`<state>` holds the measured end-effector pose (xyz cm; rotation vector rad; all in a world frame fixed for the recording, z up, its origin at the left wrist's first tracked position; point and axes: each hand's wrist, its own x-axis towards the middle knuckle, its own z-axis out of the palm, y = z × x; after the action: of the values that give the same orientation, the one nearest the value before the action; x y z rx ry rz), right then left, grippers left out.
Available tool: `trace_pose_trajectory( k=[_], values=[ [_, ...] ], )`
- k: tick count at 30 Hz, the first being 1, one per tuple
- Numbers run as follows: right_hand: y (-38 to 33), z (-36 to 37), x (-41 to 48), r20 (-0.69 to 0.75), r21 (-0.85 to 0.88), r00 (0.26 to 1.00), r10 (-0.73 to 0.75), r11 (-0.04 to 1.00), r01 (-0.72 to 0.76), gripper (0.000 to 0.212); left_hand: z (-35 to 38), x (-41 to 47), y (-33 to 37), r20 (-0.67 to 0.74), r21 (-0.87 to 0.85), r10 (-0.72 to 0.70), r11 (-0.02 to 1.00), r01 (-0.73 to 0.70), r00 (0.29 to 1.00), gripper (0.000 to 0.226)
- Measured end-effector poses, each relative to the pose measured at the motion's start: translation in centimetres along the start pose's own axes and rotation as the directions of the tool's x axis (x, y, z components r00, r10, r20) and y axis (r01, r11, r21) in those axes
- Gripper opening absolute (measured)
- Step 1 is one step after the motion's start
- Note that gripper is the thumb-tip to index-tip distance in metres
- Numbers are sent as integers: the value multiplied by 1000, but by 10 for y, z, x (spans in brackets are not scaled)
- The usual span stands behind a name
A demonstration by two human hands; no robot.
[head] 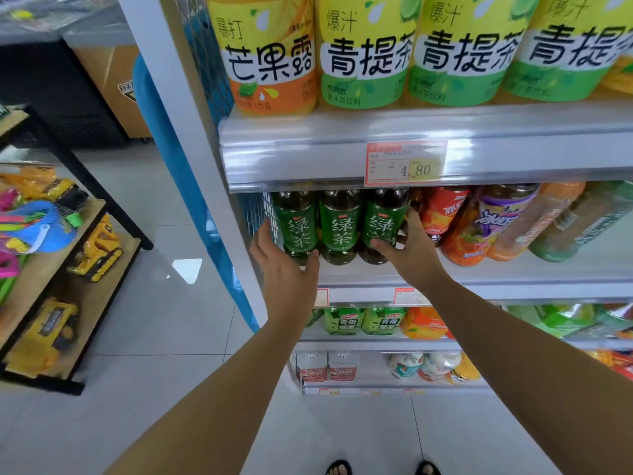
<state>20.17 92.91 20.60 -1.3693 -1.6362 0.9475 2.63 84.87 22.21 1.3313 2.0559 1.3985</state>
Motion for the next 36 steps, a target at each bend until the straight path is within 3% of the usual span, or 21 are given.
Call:
trace_pose_trajectory(
  k=[4, 11, 13, 16, 19, 24, 30, 36],
  values=[
    [2, 3, 2, -16, -26, 1000, -3, 1000, 3, 66, 0, -2, 9, 152, -25, 23, 1000, -19, 988, 87],
    [-8, 1, -4, 6, -72, 1000, 16, 997, -16, 72, -2, 1, 10, 191, -77, 48, 996, -34, 980, 89],
    [-10, 5, -21, -56, -75, 997, -58, 996, 53, 77, -3, -4, 6, 180, -50, 85, 996, -77, 980, 86],
    [-4, 12, -66, -102, -178, 985, -136, 977, 116, 66, -5, -29, -7, 185, 42, 53, 997, -62, 981, 71],
    [19, 15, -112, 2, -308, 990, -141, 942, 134, 46, -5, -63, -32, 247, 94, -5, 995, -19, 969, 42],
    [76, 21, -146, 123, -385, 991, 42, 923, 8, 32, 11, -115, -76, 329, 116, -186, 981, 156, 926, 25],
    [134, 36, -141, 143, -417, 989, 37, 908, 26, 39, 51, -126, -124, 333, 113, -219, 975, 191, 917, 30],
    [180, 59, -96, -44, -366, 986, -161, 921, 134, 48, 104, -96, -163, 270, 72, -26, 997, 7, 963, 53]
  ],
)
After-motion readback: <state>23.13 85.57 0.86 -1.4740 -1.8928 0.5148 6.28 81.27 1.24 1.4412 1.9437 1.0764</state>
